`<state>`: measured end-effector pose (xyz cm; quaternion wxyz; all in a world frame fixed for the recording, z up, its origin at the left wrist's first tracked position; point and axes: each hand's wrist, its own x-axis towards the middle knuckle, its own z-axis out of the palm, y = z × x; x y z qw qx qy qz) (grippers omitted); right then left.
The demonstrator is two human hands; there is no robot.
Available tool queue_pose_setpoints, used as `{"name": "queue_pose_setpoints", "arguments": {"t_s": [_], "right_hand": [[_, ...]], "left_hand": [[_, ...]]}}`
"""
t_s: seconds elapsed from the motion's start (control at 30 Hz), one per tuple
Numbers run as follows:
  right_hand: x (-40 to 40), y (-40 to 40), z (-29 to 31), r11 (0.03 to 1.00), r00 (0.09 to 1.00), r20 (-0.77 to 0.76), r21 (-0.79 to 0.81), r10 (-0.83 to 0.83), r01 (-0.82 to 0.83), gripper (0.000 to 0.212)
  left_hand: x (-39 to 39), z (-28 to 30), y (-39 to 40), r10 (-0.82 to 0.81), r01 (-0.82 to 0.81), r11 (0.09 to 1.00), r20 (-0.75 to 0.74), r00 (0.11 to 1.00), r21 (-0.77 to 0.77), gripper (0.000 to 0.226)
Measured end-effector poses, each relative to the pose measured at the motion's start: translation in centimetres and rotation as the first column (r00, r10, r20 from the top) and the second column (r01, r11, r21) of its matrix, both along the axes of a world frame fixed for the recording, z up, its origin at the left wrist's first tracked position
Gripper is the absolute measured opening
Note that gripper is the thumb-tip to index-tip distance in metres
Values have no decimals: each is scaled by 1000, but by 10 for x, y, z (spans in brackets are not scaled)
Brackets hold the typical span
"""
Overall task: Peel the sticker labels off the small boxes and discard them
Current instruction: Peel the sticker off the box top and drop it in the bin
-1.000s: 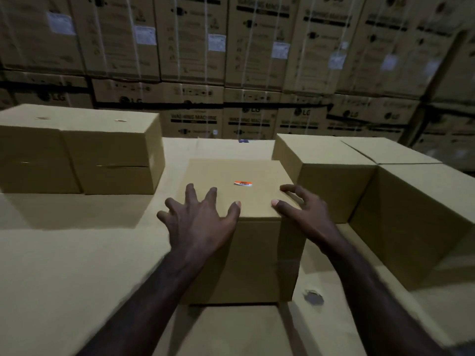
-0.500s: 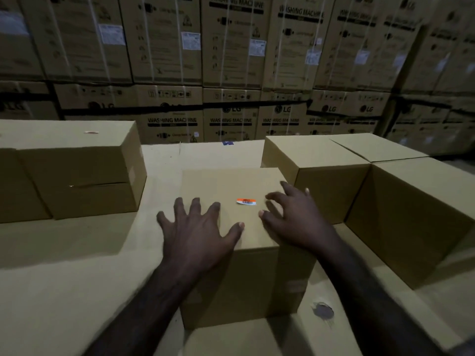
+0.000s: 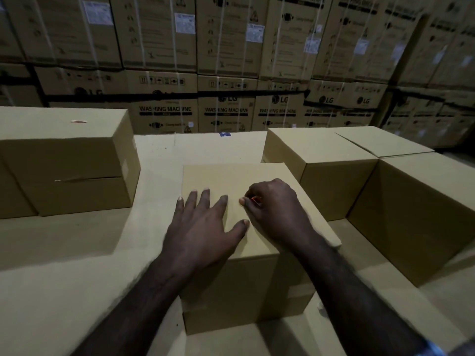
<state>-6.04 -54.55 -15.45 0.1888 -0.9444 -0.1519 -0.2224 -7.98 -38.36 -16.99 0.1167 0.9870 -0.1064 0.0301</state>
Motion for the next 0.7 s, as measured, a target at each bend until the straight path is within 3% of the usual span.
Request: {"name": "queue_pose_setpoints", "arguments": {"t_s": [0.13, 0.2, 0.3, 0.37, 0.4, 0.57, 0.7], "right_hand": [[1, 1, -3, 992, 999, 27, -125, -22, 26, 22], [1, 0, -2, 995, 1000, -2, -91, -32, 31, 22], [1, -8, 5, 955, 992, -123, 288, -28, 63, 22], [1, -16, 12, 806, 972, -231, 581, 33, 111, 25], [0, -22, 14, 771, 967, -251, 626, 54, 119, 27], [-10, -36, 8, 918, 912, -335, 386, 235, -95, 24], [-5, -29, 8, 930, 852, -417, 313, 317, -193, 24]], "left_hand": [[-2, 0, -1, 14, -14, 1000, 0, 1000, 5, 77], [-3, 0, -2, 18, -18, 1000, -4, 1000, 10, 77], [-2, -1, -2, 21, -21, 1000, -7, 1000, 20, 79], [-1, -1, -1, 20, -19, 1000, -16, 1000, 20, 81], [-1, -2, -1, 20, -19, 1000, -20, 1000, 20, 83], [-4, -1, -3, 32, -31, 999, -33, 999, 27, 86], [-5, 2, -4, 34, -32, 999, -43, 999, 37, 89]]}}
